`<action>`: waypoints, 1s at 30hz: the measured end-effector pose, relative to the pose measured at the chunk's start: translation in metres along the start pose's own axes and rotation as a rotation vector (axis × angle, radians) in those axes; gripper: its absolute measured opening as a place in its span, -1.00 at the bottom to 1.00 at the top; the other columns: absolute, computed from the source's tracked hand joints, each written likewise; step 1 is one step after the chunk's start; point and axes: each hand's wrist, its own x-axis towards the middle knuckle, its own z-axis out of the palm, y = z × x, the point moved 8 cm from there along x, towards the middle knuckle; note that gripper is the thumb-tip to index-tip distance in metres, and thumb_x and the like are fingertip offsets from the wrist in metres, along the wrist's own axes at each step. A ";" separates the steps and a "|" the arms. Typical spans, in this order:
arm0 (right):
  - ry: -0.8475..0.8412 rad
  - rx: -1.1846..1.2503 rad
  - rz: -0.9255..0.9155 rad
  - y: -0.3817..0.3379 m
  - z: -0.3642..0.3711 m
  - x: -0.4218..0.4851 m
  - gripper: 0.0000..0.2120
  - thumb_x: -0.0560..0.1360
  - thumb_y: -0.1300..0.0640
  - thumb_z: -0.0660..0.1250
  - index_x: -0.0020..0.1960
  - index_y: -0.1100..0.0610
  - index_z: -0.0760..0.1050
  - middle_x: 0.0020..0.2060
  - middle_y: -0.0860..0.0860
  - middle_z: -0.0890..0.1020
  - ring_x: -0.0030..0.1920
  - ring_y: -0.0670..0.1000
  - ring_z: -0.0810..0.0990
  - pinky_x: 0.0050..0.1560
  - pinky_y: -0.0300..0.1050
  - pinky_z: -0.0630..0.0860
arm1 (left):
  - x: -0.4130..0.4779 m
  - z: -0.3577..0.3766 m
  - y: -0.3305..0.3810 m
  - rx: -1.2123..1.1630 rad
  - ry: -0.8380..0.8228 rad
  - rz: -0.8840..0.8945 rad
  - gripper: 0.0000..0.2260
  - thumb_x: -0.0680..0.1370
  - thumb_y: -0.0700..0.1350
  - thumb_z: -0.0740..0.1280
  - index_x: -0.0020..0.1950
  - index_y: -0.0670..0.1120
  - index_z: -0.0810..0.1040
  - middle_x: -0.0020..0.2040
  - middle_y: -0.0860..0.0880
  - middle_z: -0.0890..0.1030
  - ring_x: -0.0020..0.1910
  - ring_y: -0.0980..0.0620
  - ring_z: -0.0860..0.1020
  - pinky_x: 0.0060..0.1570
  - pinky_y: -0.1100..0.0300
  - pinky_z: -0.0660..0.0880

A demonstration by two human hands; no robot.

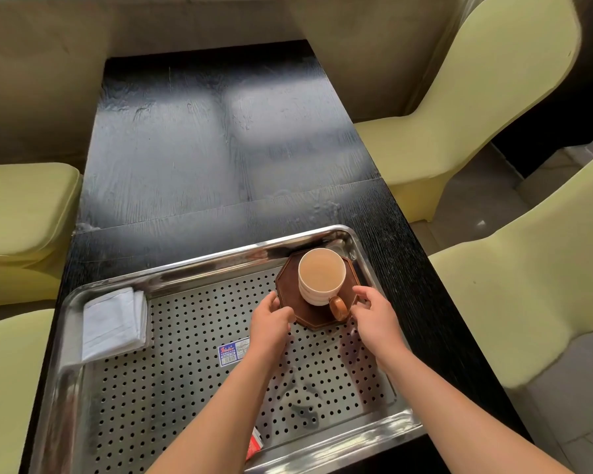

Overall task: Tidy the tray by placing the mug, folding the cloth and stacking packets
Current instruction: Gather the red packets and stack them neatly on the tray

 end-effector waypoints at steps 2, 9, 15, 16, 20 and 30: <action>-0.037 -0.053 -0.013 0.000 0.003 -0.006 -0.48 0.50 0.35 0.25 0.40 -0.01 0.46 0.37 0.04 0.50 0.35 0.02 0.46 0.14 -0.01 0.59 | -0.002 -0.001 0.003 0.009 0.014 -0.004 -0.38 0.49 -0.33 0.27 0.55 -0.07 0.29 0.40 -0.06 0.47 0.19 -0.02 0.56 -0.20 0.18 0.51; 0.022 -0.192 -0.218 -0.011 0.006 -0.039 -0.55 0.39 -0.05 0.51 0.25 -0.03 0.54 0.10 -0.09 0.51 0.04 -0.07 0.57 0.07 -0.08 0.57 | -0.007 0.000 0.002 0.009 -0.024 -0.001 -0.63 0.48 -0.36 0.26 0.02 0.11 0.57 -0.06 0.06 0.68 -0.09 0.06 0.59 -0.11 0.10 0.52; 0.196 -0.196 -0.326 -0.024 0.002 -0.046 -0.79 0.52 -0.10 0.41 -0.03 0.04 0.62 -0.12 -0.07 0.55 -0.16 -0.07 0.54 -0.21 -0.20 0.43 | -0.012 0.003 0.004 0.004 -0.035 0.002 -0.56 0.49 -0.36 0.26 0.31 0.00 0.52 0.05 0.03 0.66 0.02 0.04 0.60 -0.03 0.07 0.53; 0.207 -0.192 -0.338 -0.026 0.002 -0.046 -0.82 0.53 -0.08 0.41 -0.06 0.04 0.62 -0.15 -0.06 0.55 -0.16 -0.05 0.54 -0.21 -0.18 0.45 | -0.012 0.002 0.003 0.004 -0.033 -0.002 -0.55 0.49 -0.36 0.26 0.31 0.00 0.52 0.05 0.04 0.66 0.00 0.05 0.60 -0.05 0.07 0.53; 0.239 -0.169 -0.356 -0.031 0.001 -0.041 -0.83 0.54 -0.04 0.41 -0.09 0.06 0.65 -0.21 -0.05 0.55 -0.20 -0.06 0.54 -0.19 -0.05 0.53 | -0.010 0.000 0.000 -0.001 -0.033 -0.037 -0.52 0.49 -0.34 0.27 0.39 -0.03 0.48 0.12 0.00 0.64 0.12 0.03 0.58 0.10 -0.01 0.51; 0.252 -0.155 -0.369 -0.027 -0.004 -0.042 -0.83 0.52 -0.04 0.43 -0.08 0.06 0.68 -0.24 -0.06 0.57 -0.22 -0.07 0.55 -0.19 0.01 0.58 | -0.008 -0.001 -0.001 0.003 -0.037 -0.030 -0.49 0.48 -0.34 0.27 0.41 -0.04 0.47 0.15 -0.01 0.64 0.15 0.02 0.58 0.13 -0.05 0.52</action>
